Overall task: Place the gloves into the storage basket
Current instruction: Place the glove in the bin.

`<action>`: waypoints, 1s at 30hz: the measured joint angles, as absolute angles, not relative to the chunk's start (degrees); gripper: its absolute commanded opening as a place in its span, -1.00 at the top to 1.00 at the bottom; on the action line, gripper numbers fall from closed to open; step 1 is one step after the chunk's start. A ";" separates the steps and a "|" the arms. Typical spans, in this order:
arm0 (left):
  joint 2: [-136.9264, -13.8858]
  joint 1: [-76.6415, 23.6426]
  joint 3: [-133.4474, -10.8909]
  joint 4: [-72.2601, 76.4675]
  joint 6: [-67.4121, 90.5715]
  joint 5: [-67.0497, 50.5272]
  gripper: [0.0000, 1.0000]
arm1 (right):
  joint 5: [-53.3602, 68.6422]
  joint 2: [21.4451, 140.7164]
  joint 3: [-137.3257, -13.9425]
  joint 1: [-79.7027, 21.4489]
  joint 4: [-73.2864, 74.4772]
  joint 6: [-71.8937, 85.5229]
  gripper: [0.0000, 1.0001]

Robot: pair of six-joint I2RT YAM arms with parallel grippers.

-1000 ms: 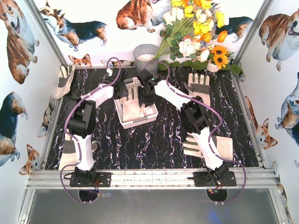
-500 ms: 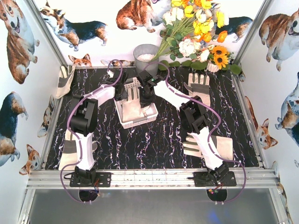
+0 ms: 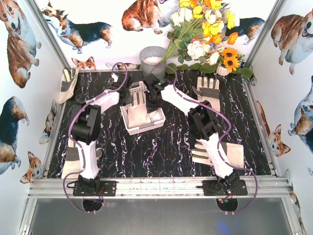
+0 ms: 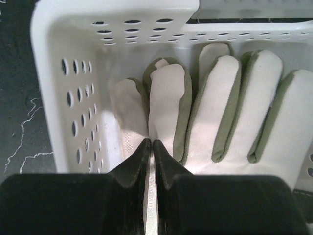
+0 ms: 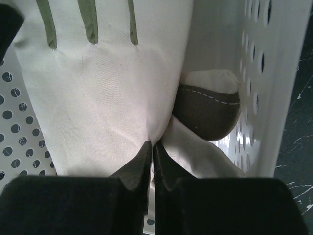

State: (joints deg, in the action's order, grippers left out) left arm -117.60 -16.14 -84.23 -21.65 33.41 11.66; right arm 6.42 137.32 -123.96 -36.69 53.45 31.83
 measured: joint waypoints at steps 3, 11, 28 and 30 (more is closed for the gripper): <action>-115.46 -16.14 -82.91 -21.52 33.43 11.84 1.00 | 6.44 137.32 -123.98 -36.69 53.41 31.33 1.00; -110.89 -16.16 -80.16 -21.15 33.52 12.53 1.00 | 6.42 137.29 -125.01 -36.69 53.49 29.63 1.00; -109.08 -16.16 -77.10 -21.30 34.09 14.09 1.00 | 6.13 137.29 -128.22 -36.69 54.13 23.81 1.00; -109.08 -16.16 -77.10 -21.34 34.22 14.31 1.00 | 6.17 137.29 -129.12 -36.69 54.22 23.55 1.00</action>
State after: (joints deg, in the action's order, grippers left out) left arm -109.08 -16.16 -77.10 -21.34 34.22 14.31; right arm 6.17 137.29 -129.12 -36.69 54.22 23.55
